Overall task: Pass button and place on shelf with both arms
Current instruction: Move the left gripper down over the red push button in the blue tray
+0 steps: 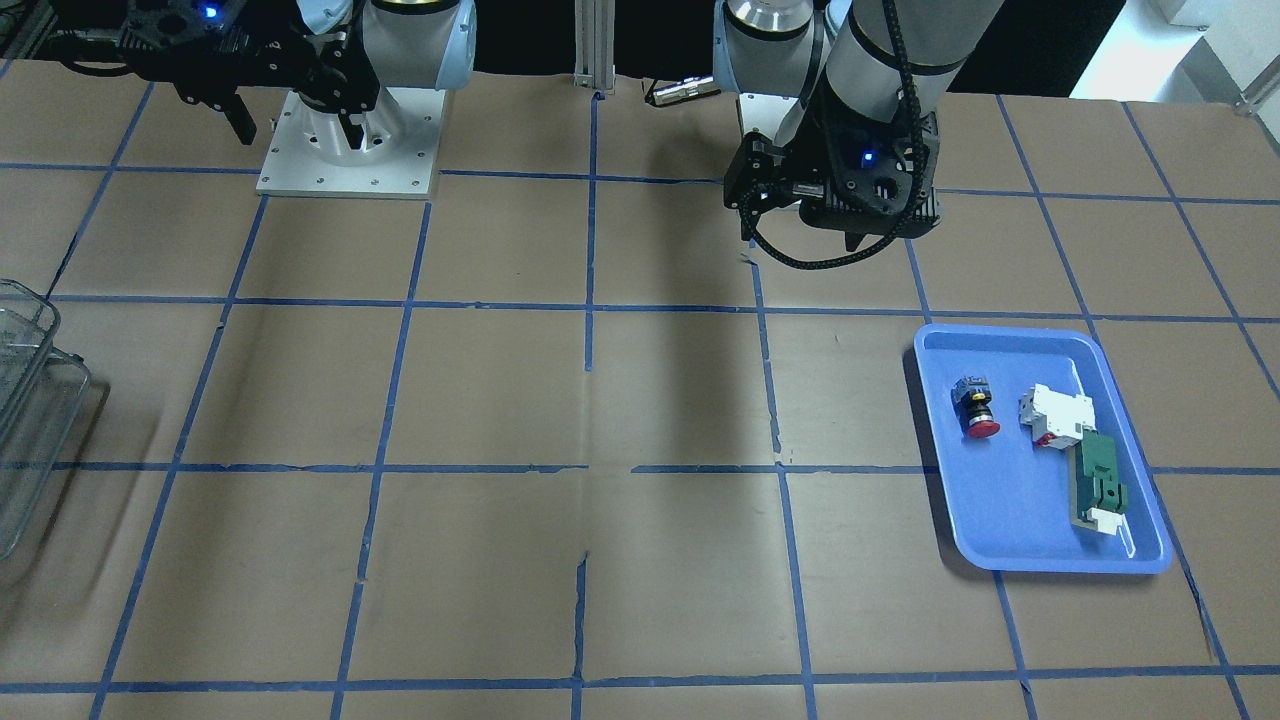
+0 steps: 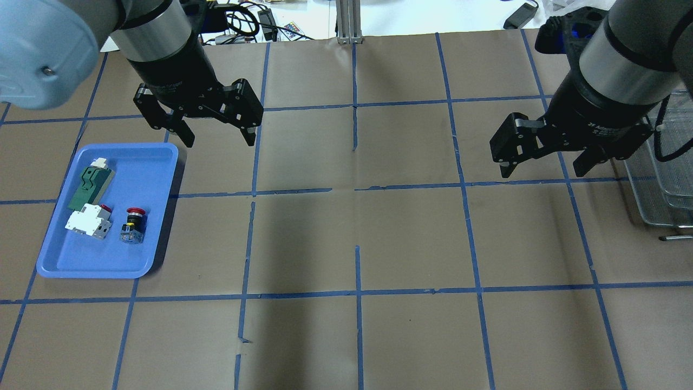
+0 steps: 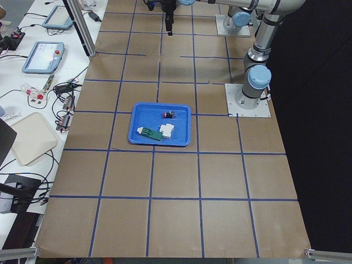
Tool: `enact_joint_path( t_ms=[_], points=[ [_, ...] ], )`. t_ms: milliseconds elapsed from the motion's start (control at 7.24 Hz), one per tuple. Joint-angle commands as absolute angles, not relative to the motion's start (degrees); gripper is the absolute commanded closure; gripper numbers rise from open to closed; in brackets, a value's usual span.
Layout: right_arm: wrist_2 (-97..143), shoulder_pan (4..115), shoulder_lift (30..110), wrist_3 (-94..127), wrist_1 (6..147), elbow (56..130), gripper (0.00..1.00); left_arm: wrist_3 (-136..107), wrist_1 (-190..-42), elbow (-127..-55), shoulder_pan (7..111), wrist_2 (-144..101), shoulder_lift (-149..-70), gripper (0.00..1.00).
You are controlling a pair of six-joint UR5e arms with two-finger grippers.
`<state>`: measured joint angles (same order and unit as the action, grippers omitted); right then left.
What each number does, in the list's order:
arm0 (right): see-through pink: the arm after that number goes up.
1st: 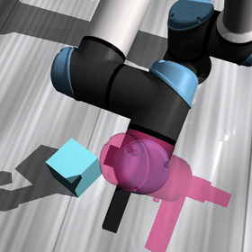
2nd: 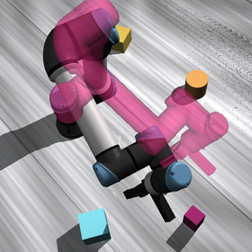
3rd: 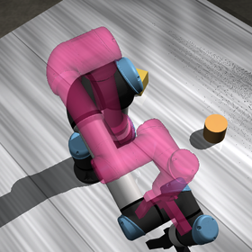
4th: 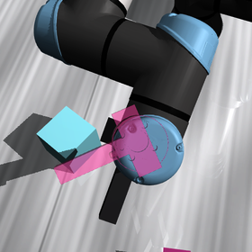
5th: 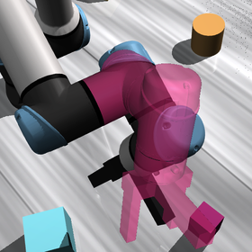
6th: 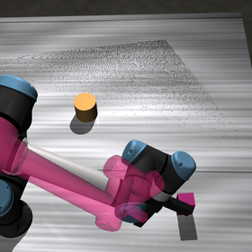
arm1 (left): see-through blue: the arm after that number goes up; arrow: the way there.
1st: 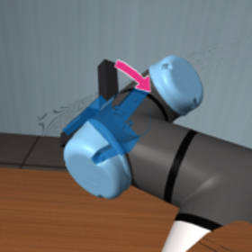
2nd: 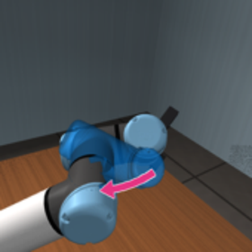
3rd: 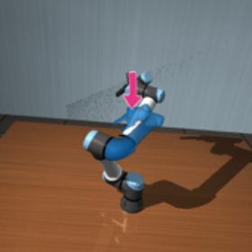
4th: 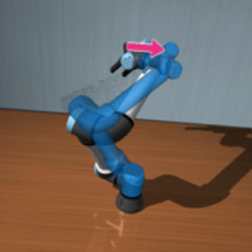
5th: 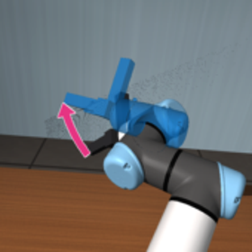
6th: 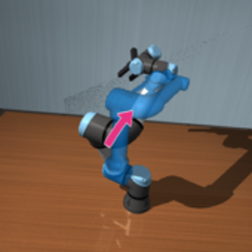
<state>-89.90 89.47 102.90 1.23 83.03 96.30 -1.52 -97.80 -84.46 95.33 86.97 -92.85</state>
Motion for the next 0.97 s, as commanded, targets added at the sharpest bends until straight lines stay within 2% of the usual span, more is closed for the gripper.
enact_joint_path(
  t_ms=[0,276,552,829],
  points=[
    [-90.3,89.5,102.8,1.1,83.3,96.4,0.0,-1.5,-98.0,-84.7,94.6,87.5,-92.6,0.0],
    [-90.4,89.5,102.9,1.1,82.9,96.4,0.0,-1.2,-97.5,-85.0,92.4,87.8,-92.9,0.0],
    [-90.4,89.5,102.9,1.1,83.5,96.3,0.0,10.3,-96.7,-86.5,82.7,97.8,-95.3,0.0],
    [-90.4,89.5,102.9,1.1,83.2,96.3,0.0,15.3,-84.1,-95.7,75.3,96.9,-97.7,0.0]
  ],
)
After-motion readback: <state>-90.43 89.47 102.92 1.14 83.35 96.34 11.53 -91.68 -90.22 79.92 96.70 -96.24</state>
